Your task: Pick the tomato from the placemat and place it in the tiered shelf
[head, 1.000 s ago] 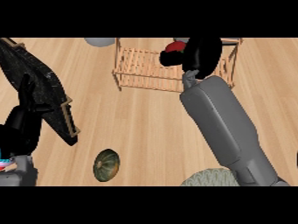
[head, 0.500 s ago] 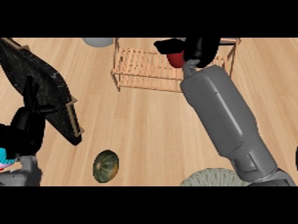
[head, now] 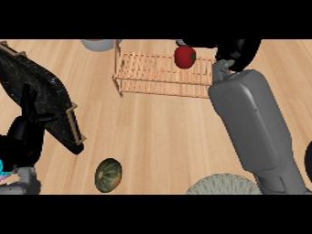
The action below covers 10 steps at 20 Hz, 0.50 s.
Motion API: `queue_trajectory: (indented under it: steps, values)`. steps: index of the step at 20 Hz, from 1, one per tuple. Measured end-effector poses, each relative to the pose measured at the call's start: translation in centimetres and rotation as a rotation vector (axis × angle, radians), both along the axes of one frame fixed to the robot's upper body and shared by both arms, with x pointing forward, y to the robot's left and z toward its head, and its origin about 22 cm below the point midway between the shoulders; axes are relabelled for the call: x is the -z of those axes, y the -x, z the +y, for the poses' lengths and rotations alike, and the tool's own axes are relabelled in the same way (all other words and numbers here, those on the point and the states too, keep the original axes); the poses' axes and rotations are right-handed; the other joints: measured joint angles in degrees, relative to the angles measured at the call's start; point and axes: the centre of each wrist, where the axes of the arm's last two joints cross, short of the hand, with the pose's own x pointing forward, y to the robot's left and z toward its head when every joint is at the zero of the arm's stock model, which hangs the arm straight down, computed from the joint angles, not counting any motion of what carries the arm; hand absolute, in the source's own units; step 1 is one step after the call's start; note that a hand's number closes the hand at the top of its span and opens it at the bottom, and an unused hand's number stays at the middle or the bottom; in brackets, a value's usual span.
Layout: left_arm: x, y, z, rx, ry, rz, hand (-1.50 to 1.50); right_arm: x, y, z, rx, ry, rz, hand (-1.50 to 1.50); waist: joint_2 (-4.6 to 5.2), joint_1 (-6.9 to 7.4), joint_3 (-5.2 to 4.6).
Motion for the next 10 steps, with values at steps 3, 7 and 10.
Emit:
queue_trajectory:
  steps: [3, 7, 10]
  values:
    - [-0.3, 0.6, 0.6, -0.014, 0.001, 0.005, 0.0, -0.6, 1.6, -2.6, 0.058, -0.044, -0.003, -1.5, -0.26, -0.58, 0.01]
    - [-0.7, 0.3, 0.9, -0.027, 0.004, 0.007, 0.0, -0.9, 5.2, -5.9, 0.107, -0.087, -0.013, -1.5, -0.31, -1.2, 0.02]
    - [-0.7, 0.1, 0.7, -0.024, 0.003, 0.003, 0.0, -0.9, 8.4, -8.6, 0.121, -0.105, -0.024, -1.5, -0.22, -1.25, 0.02]
